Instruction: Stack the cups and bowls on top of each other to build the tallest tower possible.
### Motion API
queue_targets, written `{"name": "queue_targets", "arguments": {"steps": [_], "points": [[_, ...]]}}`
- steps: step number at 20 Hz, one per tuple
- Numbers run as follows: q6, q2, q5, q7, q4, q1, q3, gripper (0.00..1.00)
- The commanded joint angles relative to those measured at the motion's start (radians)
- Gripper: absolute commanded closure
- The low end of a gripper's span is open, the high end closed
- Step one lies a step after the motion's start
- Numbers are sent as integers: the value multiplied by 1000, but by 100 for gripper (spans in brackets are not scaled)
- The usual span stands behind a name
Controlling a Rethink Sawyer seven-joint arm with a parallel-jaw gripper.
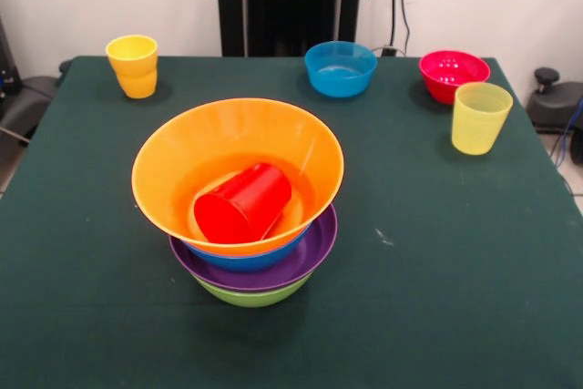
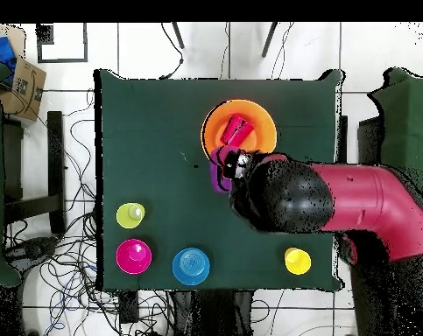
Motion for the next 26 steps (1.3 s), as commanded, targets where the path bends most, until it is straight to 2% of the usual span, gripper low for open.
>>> {"name": "queue_targets", "arguments": {"steps": [1,4,10,19,26], "points": [[116,199,-93,-195,-225,73,1,100],[128,273,-105,-217,-289,88,-6,100],[97,376,-141,-216,-359,123,-28,100],[108,417,-151,-217,-394,129,-22,100],[173,443,-128,-252,-445,112,-4,100]]}}
